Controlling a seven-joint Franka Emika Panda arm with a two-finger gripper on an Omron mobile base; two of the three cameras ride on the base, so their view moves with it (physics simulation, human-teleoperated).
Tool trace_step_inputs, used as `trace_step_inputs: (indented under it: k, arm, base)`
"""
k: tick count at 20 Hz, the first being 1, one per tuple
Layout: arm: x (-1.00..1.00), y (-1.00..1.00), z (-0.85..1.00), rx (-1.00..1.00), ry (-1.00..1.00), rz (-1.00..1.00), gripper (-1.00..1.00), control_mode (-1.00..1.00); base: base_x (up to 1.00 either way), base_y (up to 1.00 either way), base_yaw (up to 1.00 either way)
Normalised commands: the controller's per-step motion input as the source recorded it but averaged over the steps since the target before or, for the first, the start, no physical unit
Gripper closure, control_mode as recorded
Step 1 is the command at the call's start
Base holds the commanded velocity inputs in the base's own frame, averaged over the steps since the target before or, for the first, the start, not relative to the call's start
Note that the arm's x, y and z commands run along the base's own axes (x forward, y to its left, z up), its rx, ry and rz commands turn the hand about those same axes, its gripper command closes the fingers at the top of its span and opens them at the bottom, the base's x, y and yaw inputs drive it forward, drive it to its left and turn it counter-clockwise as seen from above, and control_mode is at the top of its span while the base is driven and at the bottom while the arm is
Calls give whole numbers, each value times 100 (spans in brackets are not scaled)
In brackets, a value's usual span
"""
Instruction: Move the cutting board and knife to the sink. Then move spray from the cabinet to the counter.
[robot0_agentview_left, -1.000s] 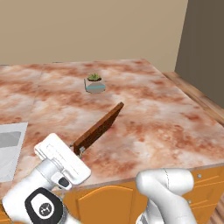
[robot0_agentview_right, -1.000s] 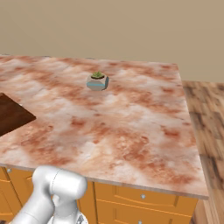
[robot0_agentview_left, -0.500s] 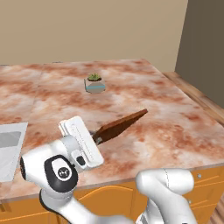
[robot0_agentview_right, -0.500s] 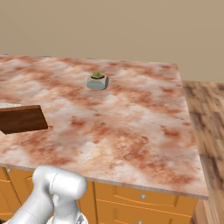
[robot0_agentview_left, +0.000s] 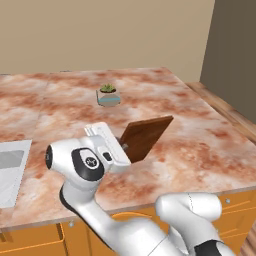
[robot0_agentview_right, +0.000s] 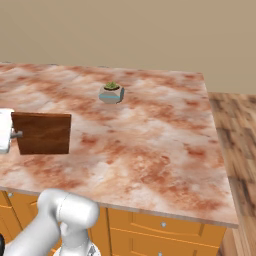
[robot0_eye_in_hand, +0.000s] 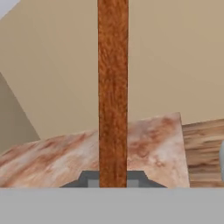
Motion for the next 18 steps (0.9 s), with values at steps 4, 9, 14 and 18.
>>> trace_step_inputs:
  k: [4,9,14,18]
  arm:
    - [15,-15,-1,-1,16,-7,100,-100]
    - [0,0,0,0,0,0,100,-100]
    - [-2,0,0,0,0,0,100,-100]
    - [-2,0,0,0,0,0,100,-100]
  base:
    - [0,0,0]
    - [0,0,0]
    - [0,0,0]
    - [0,0,0]
